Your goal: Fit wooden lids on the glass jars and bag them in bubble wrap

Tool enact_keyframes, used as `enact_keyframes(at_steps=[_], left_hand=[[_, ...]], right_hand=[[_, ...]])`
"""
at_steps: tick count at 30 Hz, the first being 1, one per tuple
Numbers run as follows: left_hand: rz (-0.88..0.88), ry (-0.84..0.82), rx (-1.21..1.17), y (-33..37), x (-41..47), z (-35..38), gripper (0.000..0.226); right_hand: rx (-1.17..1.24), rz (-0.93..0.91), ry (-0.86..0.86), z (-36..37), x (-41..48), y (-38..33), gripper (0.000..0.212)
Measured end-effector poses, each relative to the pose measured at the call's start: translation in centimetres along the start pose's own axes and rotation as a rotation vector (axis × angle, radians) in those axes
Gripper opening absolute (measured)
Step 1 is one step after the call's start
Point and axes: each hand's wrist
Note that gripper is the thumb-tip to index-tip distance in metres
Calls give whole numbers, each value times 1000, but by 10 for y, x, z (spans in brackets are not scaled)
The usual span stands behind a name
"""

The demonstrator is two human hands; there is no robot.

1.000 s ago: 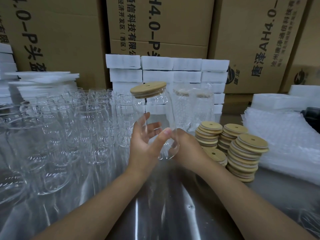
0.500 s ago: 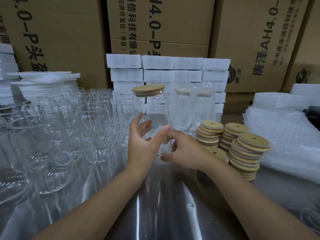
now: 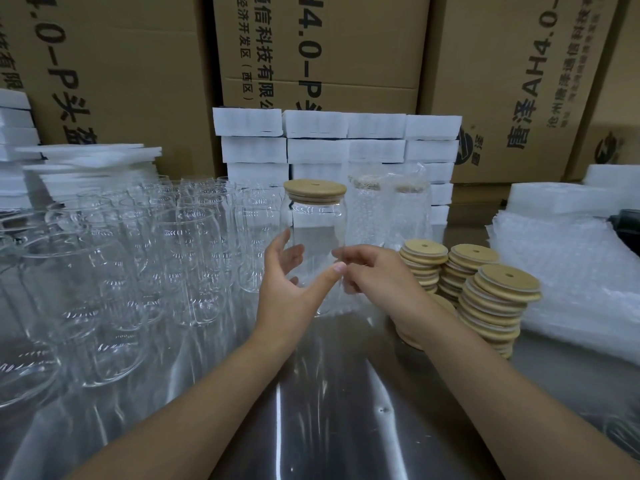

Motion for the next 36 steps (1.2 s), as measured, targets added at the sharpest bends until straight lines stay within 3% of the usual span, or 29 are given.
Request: enact_keyframes(at_steps=[5, 13, 18, 21, 24, 26, 31, 34, 36], left_hand=[[11, -71, 17, 3, -3, -1, 88], [-52, -114, -80, 4, 1, -3, 75], [-47, -103, -117, 4, -1, -3, 46], [74, -20, -44, 8, 0, -3, 26], [205, 19, 101, 10, 2, -3, 27], [204, 12, 144, 9, 1, -2, 31], [-82, 65, 32, 5, 2, 6, 37], [-366, 66, -242, 9, 4, 10, 20], [-451, 64, -353, 10, 4, 10, 12]], right_hand=[[250, 157, -68, 2, 1, -4, 37], [-152, -29, -47, 7, -6, 6, 82], [-181, -54, 38, 4, -5, 5, 75], [-95, -86, 103, 4, -4, 4, 72], [6, -106, 196, 4, -4, 3, 72], [77, -112, 263, 3, -4, 3, 69], [188, -114, 375, -1, -3, 0, 72], [190, -129, 384, -1, -4, -1, 70], [164, -134, 384, 0, -3, 0, 68]])
Point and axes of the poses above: each hand's wrist, its own x-axis towards the middle knuckle, its own z-axis out of the palm, y = z × x, and after that the axes turned 13 degrees about z, right-handed
